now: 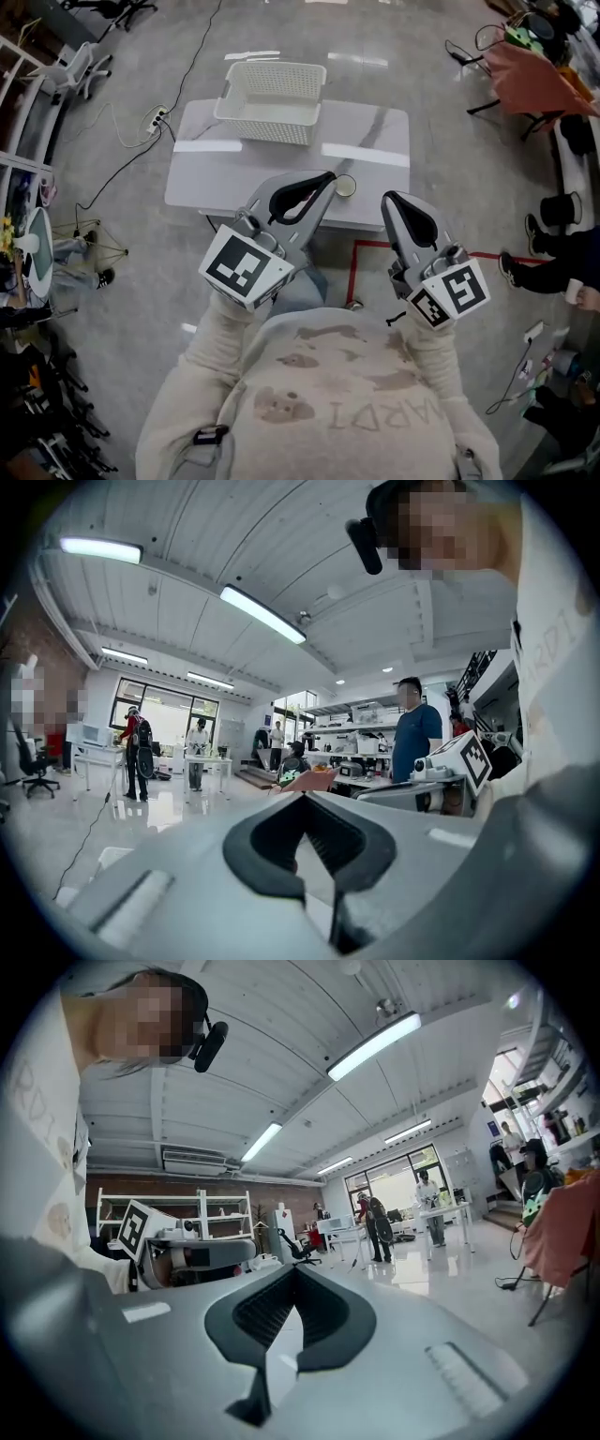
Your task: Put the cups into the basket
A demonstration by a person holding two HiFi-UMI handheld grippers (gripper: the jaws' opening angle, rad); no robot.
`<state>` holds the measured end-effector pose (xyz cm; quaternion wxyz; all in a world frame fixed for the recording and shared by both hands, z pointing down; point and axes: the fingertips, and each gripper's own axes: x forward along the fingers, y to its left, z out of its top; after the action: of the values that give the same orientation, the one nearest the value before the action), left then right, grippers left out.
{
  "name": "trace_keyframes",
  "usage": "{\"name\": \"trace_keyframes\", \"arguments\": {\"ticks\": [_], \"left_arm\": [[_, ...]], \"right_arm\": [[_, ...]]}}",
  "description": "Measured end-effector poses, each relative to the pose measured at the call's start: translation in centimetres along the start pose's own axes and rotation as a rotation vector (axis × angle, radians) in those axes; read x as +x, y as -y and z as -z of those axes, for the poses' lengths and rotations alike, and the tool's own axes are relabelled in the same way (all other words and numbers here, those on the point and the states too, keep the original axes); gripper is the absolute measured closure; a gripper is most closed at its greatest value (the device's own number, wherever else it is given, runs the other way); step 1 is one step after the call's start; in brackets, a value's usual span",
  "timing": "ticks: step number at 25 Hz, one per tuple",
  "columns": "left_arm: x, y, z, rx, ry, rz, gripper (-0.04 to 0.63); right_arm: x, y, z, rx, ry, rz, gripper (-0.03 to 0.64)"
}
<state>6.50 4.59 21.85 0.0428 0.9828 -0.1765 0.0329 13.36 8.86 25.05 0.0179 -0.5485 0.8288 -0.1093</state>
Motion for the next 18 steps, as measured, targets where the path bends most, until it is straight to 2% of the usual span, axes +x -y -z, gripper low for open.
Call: {"name": "trace_keyframes", "arguments": {"ticks": [5,9,12,18], "left_arm": [[1.4,-5.4,0.0,0.011,0.005,0.087,0.595],[2.7,-8.4,0.6,0.060,0.002,0.161,0.595],[3.9,-9.7,1.7,0.040,0.004,0.194,0.595],[6.8,-11.1,5.5,0.032,-0.055,0.218,0.595]], "right_arm": [[5.3,2.0,1.6,0.014,-0.045,0.086,0.592],[8.4,4.1,3.8,0.021,-0.117,0.159,0.591],[9.9,6.1,6.1,0.055,-0.177,0.200,0.591],[11.5,11.0,13.1,0.157,-0.308,0.282,0.588]]}}
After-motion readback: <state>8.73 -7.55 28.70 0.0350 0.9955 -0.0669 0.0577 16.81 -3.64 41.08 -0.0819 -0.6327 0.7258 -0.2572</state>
